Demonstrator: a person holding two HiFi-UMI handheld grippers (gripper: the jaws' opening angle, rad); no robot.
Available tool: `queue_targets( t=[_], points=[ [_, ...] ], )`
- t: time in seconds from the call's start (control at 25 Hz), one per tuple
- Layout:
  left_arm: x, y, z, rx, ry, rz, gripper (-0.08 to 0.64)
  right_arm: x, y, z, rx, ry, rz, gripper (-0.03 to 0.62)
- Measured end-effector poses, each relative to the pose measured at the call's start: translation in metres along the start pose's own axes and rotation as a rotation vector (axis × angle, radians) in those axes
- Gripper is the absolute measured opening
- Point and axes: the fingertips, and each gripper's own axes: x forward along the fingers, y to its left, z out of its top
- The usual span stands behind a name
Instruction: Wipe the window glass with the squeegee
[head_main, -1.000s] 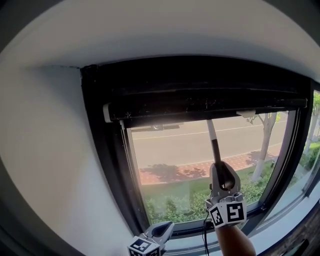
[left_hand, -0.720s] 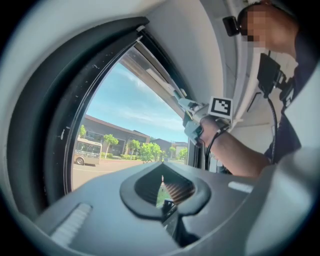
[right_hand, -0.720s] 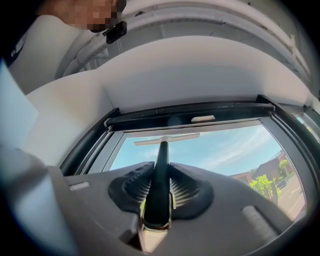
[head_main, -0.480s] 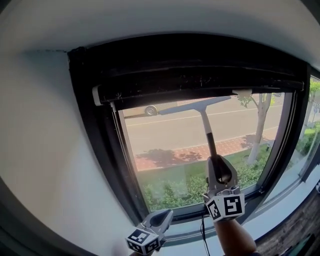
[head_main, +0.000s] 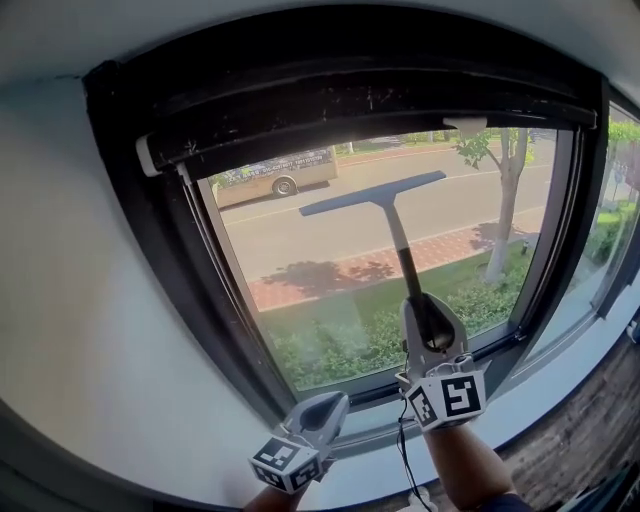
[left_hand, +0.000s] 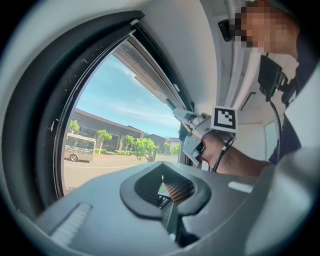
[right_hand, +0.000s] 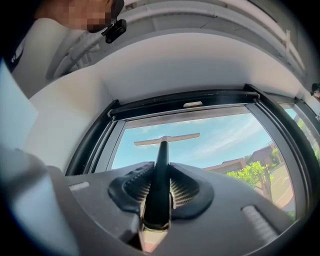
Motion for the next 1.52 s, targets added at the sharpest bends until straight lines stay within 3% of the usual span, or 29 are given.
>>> queue_targets(
  t=[0.28, 0.64, 0.8, 1.28, 1.52],
  points=[
    [-0.006, -0.023, 0.008, 0.021, -0.010, -0.058, 0.005, -0.018, 0.001, -0.022, 0.004, 0.041, -0.031, 0.100],
    [-0.016, -0.017, -0.009, 0.030, 0.011, -0.048, 0.005, -0.044, 0.006, -0.060, 0.009, 0.105, -0.053, 0.100],
    [-0.034, -0.016, 0.006, 0.036, 0.023, -0.047, 0.005, -0.052, 0.022, -0.062, 0.020, 0.154, -0.061, 0.100],
    [-0.039, -0.014, 0.009, 0.052, 0.060, -0.013, 0.005, -0.104, 0.033, -0.136, 0.068, 0.307, -0.076, 0.100],
    [-0.039, -0.019, 0.012, 0.051, 0.037, -0.021, 0.005, -0.133, 0.030, -0.170, 0.090, 0.371, -0.097, 0.100]
  ],
)
